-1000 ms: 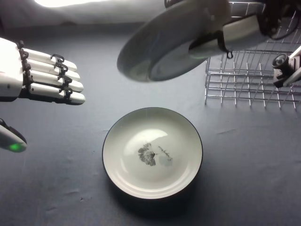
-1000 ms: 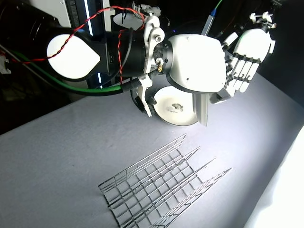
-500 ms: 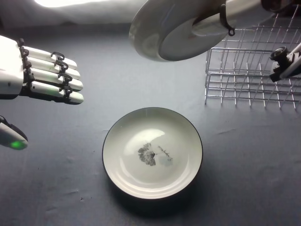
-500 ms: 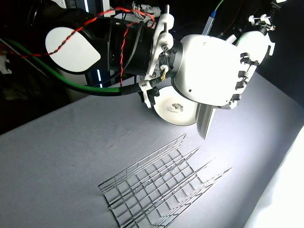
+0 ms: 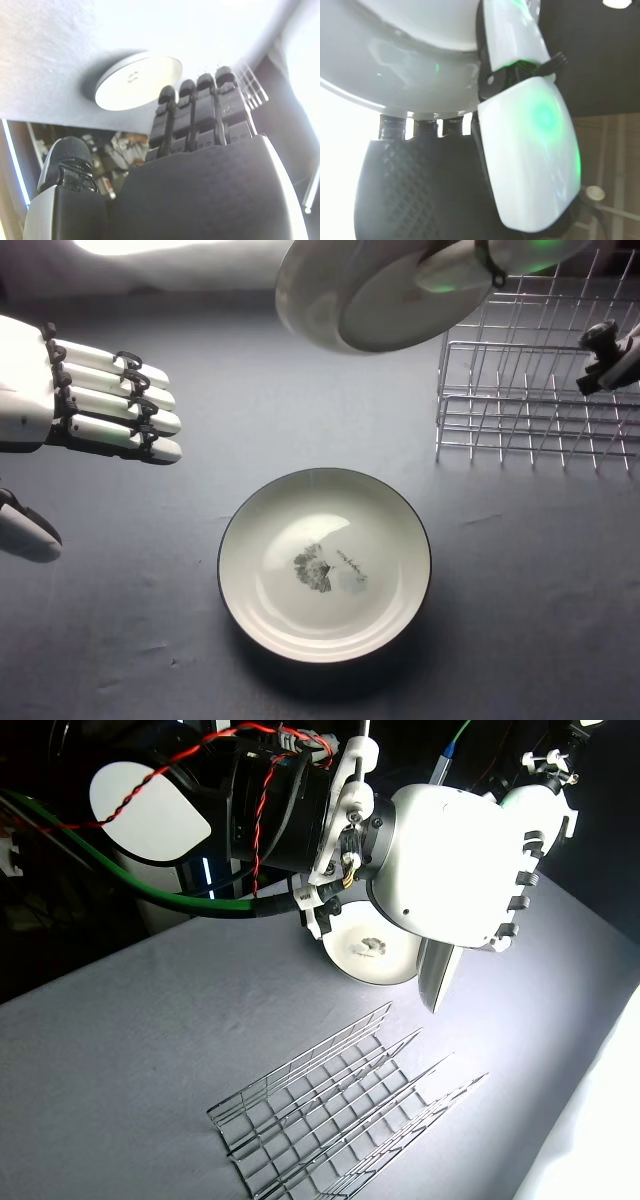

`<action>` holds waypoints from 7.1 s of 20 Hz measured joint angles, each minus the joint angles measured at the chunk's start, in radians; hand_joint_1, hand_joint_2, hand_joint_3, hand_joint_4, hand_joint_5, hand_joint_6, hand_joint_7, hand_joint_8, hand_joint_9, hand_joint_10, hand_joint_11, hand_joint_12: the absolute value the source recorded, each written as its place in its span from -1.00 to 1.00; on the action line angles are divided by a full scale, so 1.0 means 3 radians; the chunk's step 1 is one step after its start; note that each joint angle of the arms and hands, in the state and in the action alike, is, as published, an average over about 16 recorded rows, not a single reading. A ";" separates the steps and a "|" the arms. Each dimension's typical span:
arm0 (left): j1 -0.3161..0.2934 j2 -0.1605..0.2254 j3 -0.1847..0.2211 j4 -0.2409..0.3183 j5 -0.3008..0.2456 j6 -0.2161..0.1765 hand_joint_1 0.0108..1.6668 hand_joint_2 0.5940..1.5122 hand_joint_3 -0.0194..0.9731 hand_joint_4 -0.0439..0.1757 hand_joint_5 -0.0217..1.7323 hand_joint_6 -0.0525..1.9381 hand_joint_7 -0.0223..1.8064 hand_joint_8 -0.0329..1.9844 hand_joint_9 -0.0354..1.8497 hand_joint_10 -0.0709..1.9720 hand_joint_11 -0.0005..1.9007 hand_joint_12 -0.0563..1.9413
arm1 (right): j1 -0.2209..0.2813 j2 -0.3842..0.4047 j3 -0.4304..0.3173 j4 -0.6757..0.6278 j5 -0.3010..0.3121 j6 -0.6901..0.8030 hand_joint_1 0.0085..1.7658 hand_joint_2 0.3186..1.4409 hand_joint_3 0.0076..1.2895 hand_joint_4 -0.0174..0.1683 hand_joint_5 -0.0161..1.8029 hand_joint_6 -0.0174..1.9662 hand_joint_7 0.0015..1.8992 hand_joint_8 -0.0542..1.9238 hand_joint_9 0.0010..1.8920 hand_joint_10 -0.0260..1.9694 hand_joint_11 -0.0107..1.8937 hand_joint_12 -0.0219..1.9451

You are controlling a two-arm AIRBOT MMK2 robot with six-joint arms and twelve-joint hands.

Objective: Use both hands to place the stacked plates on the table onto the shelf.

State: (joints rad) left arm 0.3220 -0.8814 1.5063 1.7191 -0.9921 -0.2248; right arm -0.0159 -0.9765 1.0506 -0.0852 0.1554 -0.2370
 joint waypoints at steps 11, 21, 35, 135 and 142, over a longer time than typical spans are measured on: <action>-0.0025 -0.0010 -0.0053 0.0012 0.0021 0.0002 -1.00 0.25 -0.95 -0.60 -0.83 -0.93 -0.89 -0.95 -0.93 -0.92 -0.98 -0.95 | 0.0050 0.0191 0.0071 0.0086 -0.0173 -0.0005 0.57 0.25 -0.99 -0.86 0.02 0.00 0.00 0.01 0.00 0.15 -0.14 0.14; 0.0034 -0.0065 -0.0251 -0.0003 0.0236 -0.0008 -1.00 0.26 -0.95 -0.60 -0.83 -0.94 -0.90 -0.95 -0.93 -0.92 -0.98 -0.94 | 0.0004 0.0444 0.0141 -0.0071 -0.0269 -0.0009 0.57 0.25 -0.99 -0.86 0.02 0.02 0.00 0.01 -0.01 0.15 -0.13 0.12; 0.0213 -0.0165 -0.0545 -0.0203 0.0586 -0.0070 -1.00 0.27 -0.96 -0.60 -0.79 -0.94 -0.86 -0.95 -0.89 -0.92 -0.96 -0.91 | -0.0377 0.0583 0.0347 -0.0318 -0.0133 0.0015 0.56 0.25 -0.99 -0.86 0.01 0.03 -0.02 0.04 -0.01 0.19 -0.15 0.13; 0.1076 -0.0437 -0.0375 -0.0602 0.0747 -0.0220 -1.00 0.26 -0.95 -0.62 -0.85 -0.96 -0.90 -0.98 -0.96 -0.97 -0.96 -0.89 | -0.1400 -0.0933 0.0361 -0.3288 0.0709 -0.0012 0.53 0.22 -0.99 -0.80 -0.96 -0.96 -0.99 -0.95 -0.97 -0.96 -0.97 -0.28; 0.1066 -0.0439 -0.0375 -0.0596 0.0748 -0.0221 -1.00 0.26 -0.95 -0.62 -0.83 -0.97 -0.89 -0.98 -0.95 -0.97 -0.97 -0.87 | -0.1395 -0.1055 0.0493 -0.3281 0.0682 -0.0018 0.59 0.24 -0.99 -0.80 -0.94 -0.96 -0.98 -0.95 -0.95 -0.96 -0.97 -0.25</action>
State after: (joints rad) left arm 0.6419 -1.0132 1.3937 1.5403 -0.7679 -0.2910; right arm -0.4344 -1.2930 1.1984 -1.0693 0.3600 -0.2425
